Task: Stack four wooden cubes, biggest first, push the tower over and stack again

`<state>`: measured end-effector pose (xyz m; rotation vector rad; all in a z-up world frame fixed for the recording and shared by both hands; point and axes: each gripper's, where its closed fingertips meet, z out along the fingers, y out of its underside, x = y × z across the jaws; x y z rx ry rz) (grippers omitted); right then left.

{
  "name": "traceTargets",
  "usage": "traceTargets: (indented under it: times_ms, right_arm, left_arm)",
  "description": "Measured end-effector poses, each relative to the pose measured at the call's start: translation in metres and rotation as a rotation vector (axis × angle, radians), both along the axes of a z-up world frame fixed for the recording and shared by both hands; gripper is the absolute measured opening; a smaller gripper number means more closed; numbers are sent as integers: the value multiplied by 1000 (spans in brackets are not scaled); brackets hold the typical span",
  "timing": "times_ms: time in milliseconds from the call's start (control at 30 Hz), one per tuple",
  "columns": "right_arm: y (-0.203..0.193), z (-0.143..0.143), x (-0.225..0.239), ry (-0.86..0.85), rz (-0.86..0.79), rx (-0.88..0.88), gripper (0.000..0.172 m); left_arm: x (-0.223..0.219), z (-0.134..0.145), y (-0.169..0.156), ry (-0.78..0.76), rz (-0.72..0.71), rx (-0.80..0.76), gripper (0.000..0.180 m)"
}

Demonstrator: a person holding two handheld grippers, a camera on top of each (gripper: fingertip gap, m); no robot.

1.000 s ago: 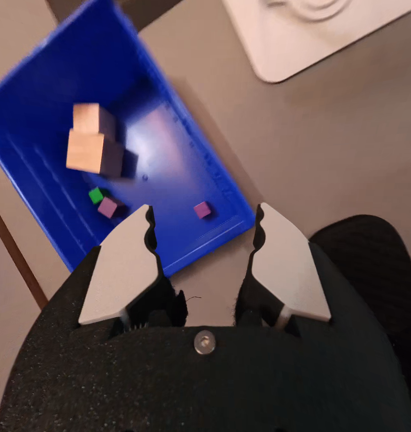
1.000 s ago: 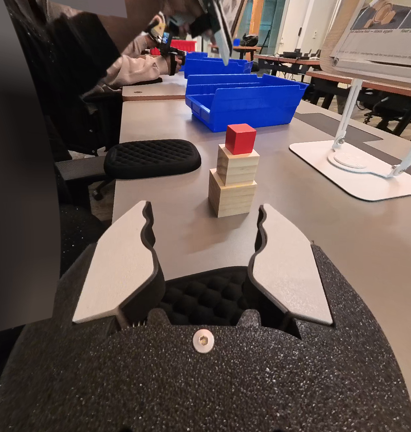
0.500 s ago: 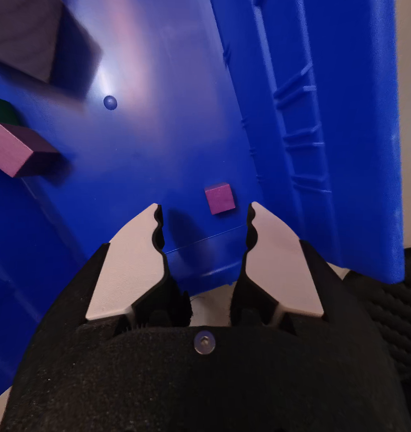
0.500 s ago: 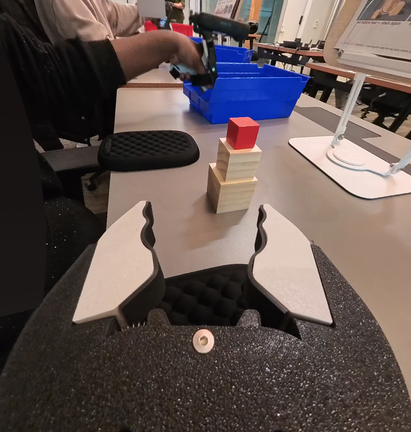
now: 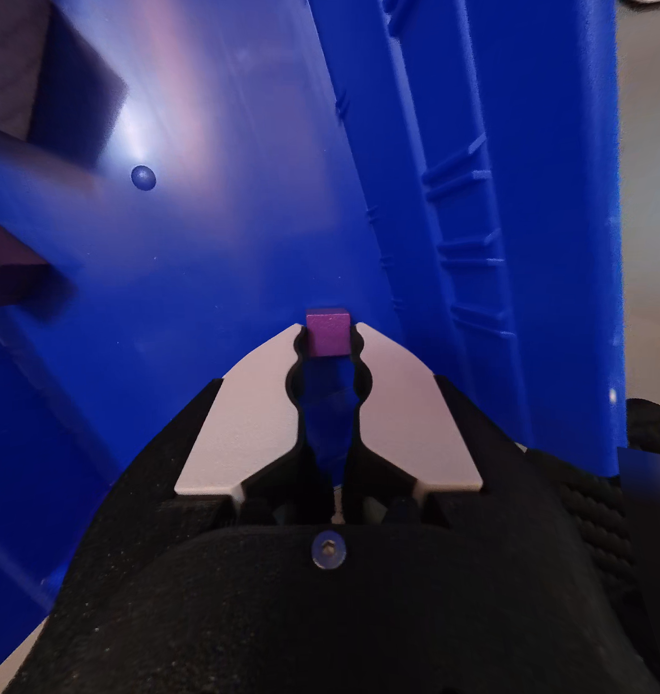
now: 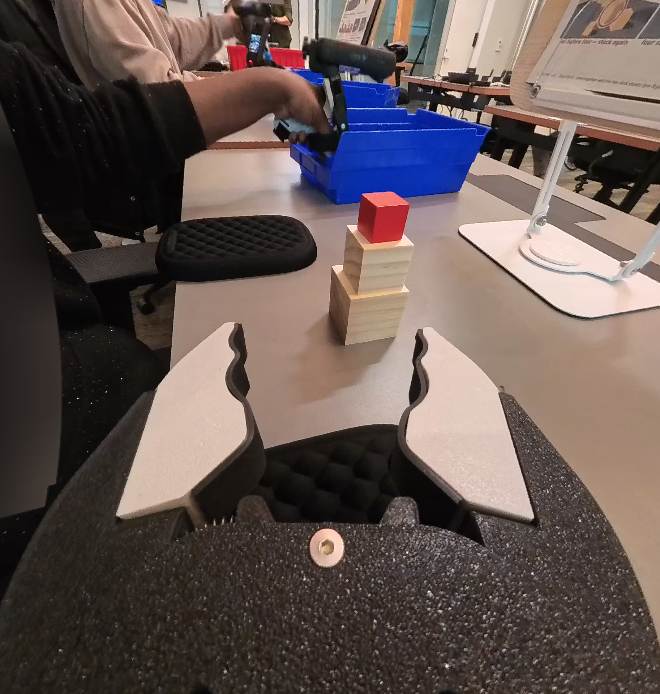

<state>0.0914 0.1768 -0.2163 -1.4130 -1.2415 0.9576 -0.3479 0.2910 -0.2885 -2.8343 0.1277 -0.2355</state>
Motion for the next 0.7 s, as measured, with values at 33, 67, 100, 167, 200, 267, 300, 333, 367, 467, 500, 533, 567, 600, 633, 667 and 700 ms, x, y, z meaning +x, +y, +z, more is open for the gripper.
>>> traceTargets:
  times_ms: [33,67,100,167,200,267,300,333,367,467,500,533,567,600,633,667,700]
  right_arm:
    - [0,0,0,-1,0,0,85]
    - [0,0,0,-2,-1,0,85]
    - [0,0,0,-3,-2,0,85]
    - [0,-1,0,-5,-2,0,85]
    - [0,-1,0,-7,-1,0,85]
    - [0,-2,-1,-12,1,1,85]
    - [0,-2,-1,-14,3,2,85]
    - [-1,-2,-1,-14,4,3,85]
    - [-1,-2,-1,-14,4,3,84]
    - [-1,-1,-1,-11,4,2,84]
    - [-1,-1,-1,-11,4,3,84]
    - [-1,-1,-1,-11,4,4,84]
    - [-1,-1,-1,-11,5,5,84]
    - [-1,-1,0,-10,5,6,83]
    - [-1,-1,0,-8,5,7,83]
    - [-1,0,0,-5,5,7,83]
    - [-1,0,0,-1,5,6,83]
  left_arm:
    - [0,1,0,1,-8,0,22]
    - [0,2,-1,3,-14,-2,22]
    - [1,4,-2,2,-20,-2,22]
    - [2,12,-3,6,-38,8,21]
    - [4,20,-4,18,-53,12,21]
    - [7,39,-8,60,-93,22,21]
    - [10,52,-9,79,-119,32,21]
    - [15,66,-10,98,-148,45,21]
    - [22,81,-11,116,-183,60,21]
    - [55,130,-14,152,-316,128,21]
    - [70,144,-15,158,-371,152,21]
    - [87,156,-17,163,-427,168,21]
    - [104,166,-20,169,-483,179,21]
    - [122,174,-22,174,-542,187,21]
    - [140,180,-25,170,-601,191,21]
    - [160,183,-28,160,-663,196,21]
    - [180,186,-31,148,-725,202,21]
